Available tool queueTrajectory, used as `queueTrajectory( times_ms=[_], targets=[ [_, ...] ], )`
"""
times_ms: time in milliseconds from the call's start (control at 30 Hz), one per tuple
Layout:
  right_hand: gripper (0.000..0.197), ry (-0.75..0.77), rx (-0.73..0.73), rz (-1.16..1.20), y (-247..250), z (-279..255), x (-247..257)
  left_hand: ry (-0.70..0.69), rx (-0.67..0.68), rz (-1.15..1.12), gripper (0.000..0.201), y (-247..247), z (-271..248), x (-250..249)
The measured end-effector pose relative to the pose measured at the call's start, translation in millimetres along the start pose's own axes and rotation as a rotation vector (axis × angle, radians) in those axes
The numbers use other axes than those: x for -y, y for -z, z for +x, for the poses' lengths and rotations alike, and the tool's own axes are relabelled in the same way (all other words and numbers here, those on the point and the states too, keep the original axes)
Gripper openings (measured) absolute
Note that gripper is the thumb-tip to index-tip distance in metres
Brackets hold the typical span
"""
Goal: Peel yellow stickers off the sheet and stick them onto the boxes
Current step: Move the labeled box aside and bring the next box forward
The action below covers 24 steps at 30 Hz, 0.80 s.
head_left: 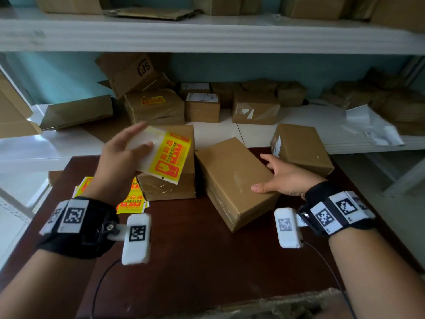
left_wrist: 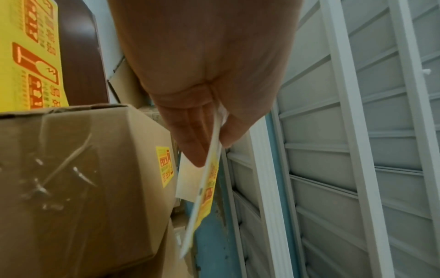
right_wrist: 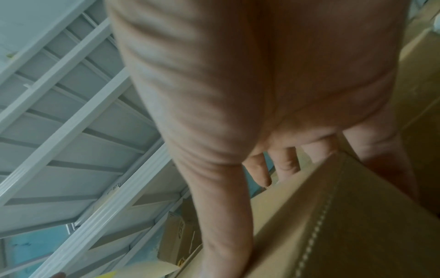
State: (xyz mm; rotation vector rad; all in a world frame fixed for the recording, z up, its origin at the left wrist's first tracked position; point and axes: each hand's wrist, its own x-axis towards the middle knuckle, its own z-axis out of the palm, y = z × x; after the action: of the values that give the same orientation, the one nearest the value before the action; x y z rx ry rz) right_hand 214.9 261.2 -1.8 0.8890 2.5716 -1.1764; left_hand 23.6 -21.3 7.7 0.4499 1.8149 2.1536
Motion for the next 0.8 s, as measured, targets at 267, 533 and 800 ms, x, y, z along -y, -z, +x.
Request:
queueTrajectory(
  times_ms=[267, 533, 800],
  targets=[
    [0.096, -0.031, -0.075, -0.053, 17.1, -16.6, -19.1, 0.069, 0.015, -0.094, 0.026, -20.5, -5.4, -5.0],
    [0.077, 0.017, 0.012, -0.071, 26.9, -26.4, -26.4, 0.068, 0.188, -0.068, 0.065, -38.0, -18.3, 9.3],
    [0.071, 0.176, 0.014, 0.0, 15.2, -29.9, -24.9, 0.184, 0.264, -0.055, 0.06, -64.7, -35.6, 9.4]
  ],
)
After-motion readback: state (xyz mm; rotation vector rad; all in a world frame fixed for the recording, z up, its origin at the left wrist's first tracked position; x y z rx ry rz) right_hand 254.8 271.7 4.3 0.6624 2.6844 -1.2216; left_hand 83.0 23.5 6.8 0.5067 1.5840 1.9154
